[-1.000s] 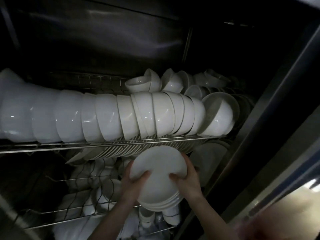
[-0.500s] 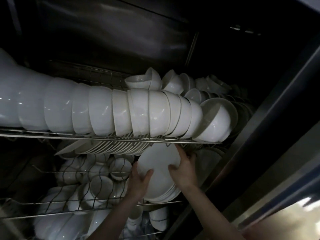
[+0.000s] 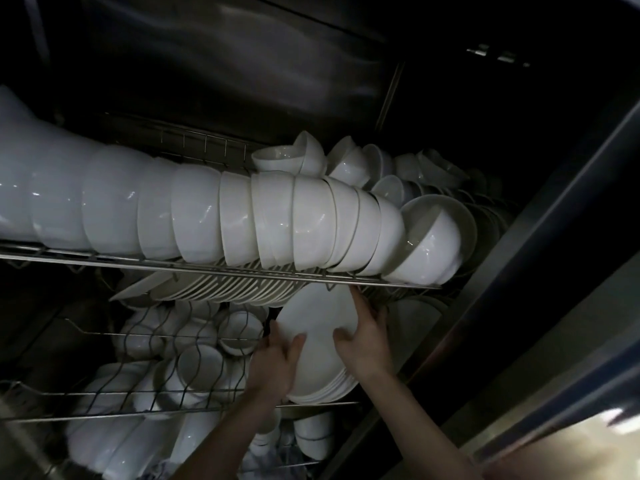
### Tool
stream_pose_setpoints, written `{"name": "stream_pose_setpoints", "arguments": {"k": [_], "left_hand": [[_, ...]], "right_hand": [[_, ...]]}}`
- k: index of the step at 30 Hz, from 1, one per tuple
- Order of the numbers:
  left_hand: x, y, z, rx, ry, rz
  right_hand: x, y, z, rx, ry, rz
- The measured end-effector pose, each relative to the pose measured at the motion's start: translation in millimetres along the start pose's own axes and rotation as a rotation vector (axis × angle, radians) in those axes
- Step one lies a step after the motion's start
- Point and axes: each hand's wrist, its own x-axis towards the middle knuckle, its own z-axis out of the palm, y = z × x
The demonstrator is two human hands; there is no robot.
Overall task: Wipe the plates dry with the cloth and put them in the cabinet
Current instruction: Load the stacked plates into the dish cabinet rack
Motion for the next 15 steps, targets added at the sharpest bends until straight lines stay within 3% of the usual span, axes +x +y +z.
{"name": "stream_pose_setpoints", "arguments": {"k": [7,11,15], "left_hand": [[-1,-3,-3,0.031,0.057,0.01],[1,-10,-4,0.065,-0.016,0.011],[7,-21,-8,0.397,-0.074,0.057]], "right_hand": [[3,5,4,-0.012,0.011,-0.006],[0,6,9,-0.063,0.007,-0.023],[-2,10,12,-0.139,-0.005,-0.025]]}}
